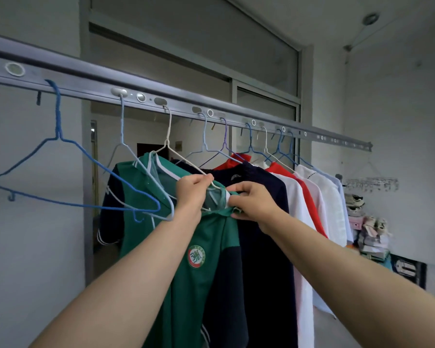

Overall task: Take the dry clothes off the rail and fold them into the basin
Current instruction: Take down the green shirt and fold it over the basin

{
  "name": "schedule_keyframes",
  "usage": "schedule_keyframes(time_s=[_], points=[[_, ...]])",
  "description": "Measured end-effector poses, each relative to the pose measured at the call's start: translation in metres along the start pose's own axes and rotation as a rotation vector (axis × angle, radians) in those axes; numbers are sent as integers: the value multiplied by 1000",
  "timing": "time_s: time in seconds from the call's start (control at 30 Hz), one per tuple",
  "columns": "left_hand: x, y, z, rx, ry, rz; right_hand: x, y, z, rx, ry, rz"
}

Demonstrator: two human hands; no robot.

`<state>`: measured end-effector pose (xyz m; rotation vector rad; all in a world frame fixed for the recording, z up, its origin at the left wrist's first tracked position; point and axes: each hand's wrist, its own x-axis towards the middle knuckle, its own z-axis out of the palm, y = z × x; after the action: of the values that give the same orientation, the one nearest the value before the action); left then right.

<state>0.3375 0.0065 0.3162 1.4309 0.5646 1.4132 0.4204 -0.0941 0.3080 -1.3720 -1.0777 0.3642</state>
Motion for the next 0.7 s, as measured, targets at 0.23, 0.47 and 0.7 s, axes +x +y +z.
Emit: schedule_keyframes(time_s=[0.23, 0.47, 0.7], points=[[-1, -9, -8, 13, 27, 44, -4, 18, 0, 155, -5, 56], [2, -8, -12, 38, 52, 48, -3, 39, -5, 0, 82, -25], [5, 8, -6, -68, 36, -5, -5, 58, 5, 17, 42, -33]])
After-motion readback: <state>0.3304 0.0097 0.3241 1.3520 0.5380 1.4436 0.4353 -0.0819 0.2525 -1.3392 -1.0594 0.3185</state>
